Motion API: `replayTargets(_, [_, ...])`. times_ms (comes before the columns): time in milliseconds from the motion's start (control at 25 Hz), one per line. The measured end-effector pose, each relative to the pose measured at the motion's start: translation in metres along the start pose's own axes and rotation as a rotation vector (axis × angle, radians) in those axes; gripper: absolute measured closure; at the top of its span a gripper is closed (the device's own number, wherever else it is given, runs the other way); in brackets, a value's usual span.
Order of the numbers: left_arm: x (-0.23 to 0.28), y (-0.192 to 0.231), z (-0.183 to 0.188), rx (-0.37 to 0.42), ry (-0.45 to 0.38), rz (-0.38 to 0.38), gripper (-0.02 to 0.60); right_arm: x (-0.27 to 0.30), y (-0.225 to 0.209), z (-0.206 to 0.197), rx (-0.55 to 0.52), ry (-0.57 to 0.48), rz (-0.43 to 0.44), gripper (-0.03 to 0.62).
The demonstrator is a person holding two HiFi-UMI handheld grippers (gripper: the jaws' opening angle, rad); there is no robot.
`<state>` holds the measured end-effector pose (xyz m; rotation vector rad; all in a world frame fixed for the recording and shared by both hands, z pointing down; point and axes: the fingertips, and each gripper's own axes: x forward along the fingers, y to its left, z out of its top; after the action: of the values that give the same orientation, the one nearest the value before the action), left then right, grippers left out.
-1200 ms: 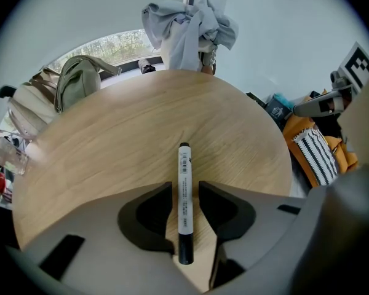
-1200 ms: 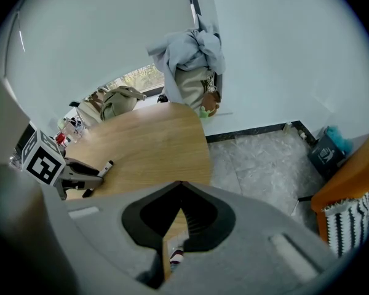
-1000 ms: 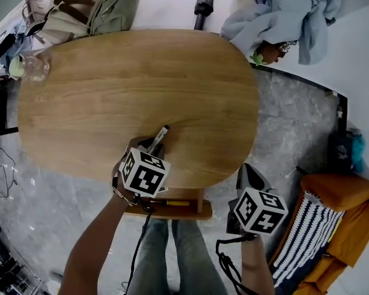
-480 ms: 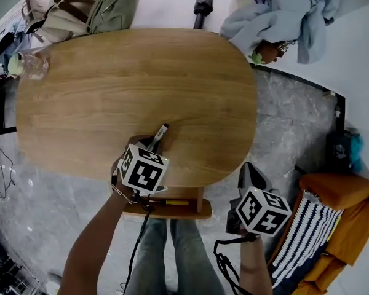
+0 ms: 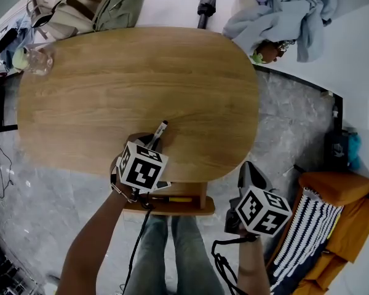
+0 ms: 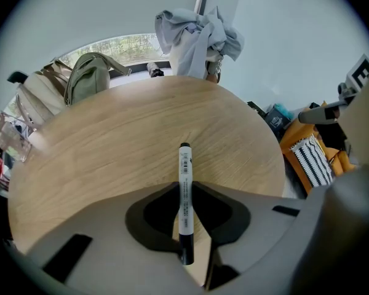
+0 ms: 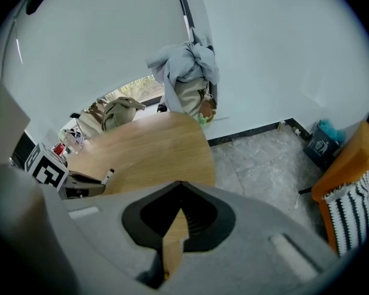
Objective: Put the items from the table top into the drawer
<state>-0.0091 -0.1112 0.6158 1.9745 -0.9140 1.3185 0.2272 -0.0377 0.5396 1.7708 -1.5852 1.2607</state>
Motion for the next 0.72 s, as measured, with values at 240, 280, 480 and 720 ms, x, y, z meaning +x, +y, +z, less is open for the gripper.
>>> replayTargets(240, [-0.017, -0.004, -0.018, 0.023, -0.006, -0.016, 0.517, -0.017, 0.011, -0.013, -0.002, -0.015, -0.01, 0.589])
replayTargets(280, [-0.02, -0.004, -0.022, 0.025, -0.009, -0.019, 0.517, -0.02, 0.013, -0.018, -0.002, -0.016, -0.012, 0.589])
replayTargets(480, [-0.039, -0.007, -0.037, 0.05, -0.025, -0.033, 0.517, -0.038, 0.025, -0.036, -0.003, -0.027, -0.022, 0.589])
replayTargets(720, [-0.061, -0.013, -0.064, 0.102, -0.016, -0.052, 0.517, -0.059, 0.043, -0.057, 0.015, -0.05, -0.031, 0.589])
